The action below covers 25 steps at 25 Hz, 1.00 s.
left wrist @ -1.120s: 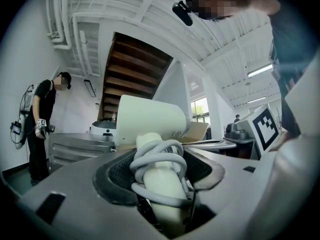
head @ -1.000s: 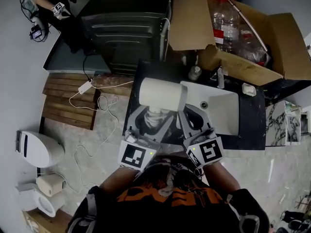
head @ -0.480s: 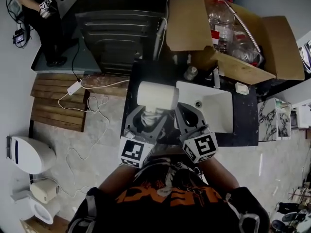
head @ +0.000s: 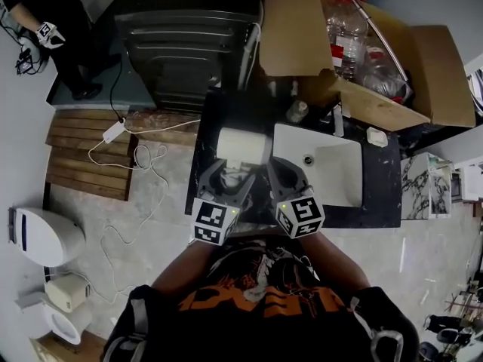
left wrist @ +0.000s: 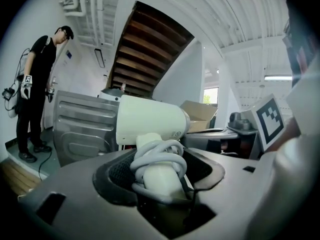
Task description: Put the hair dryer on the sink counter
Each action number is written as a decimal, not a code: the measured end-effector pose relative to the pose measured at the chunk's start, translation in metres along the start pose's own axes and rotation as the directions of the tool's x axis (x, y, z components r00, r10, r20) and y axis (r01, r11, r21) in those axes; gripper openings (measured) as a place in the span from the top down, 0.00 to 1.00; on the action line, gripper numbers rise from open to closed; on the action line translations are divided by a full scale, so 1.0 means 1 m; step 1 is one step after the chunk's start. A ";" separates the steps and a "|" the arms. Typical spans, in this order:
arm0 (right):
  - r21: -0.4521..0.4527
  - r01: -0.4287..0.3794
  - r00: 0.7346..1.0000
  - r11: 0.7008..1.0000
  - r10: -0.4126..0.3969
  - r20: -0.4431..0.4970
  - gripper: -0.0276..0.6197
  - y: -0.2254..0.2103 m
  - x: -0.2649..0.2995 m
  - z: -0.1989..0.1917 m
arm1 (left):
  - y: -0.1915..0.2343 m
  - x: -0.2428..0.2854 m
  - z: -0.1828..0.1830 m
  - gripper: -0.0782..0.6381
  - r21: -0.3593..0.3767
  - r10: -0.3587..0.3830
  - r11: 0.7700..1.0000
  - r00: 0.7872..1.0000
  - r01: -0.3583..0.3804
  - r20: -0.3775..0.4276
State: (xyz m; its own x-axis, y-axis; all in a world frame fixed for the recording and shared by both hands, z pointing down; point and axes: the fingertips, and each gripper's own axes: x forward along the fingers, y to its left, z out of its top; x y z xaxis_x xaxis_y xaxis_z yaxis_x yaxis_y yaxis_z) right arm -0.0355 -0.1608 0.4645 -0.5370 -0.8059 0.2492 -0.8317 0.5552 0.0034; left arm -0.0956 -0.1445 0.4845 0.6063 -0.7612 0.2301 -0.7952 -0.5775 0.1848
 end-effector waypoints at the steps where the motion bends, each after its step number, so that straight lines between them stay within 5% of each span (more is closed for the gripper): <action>1: 0.000 -0.003 1.000 1.000 0.003 -0.004 0.94 -0.003 0.002 -0.003 | 0.001 0.003 -0.002 0.48 -0.007 0.005 1.000 1.000 -0.005 -0.009; 16: 0.014 -0.027 0.998 1.000 0.027 -0.056 0.94 -0.026 0.036 -0.037 | 0.037 0.042 -0.037 0.48 -0.074 0.054 0.995 0.991 -0.063 -0.124; 25: 0.026 -0.011 0.993 1.000 0.014 -0.116 0.94 -0.044 0.052 -0.072 | 0.051 0.073 -0.080 0.48 -0.133 0.051 0.987 0.966 -0.087 -0.252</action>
State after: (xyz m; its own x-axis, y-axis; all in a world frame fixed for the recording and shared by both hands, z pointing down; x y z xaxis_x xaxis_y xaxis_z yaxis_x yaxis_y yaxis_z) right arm -0.0161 -0.2123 0.5465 -0.5286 -0.7689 0.3597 -0.8292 0.5583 -0.0249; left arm -0.0916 -0.2059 0.5872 0.5469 -0.6909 0.4728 -0.8370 -0.4644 0.2895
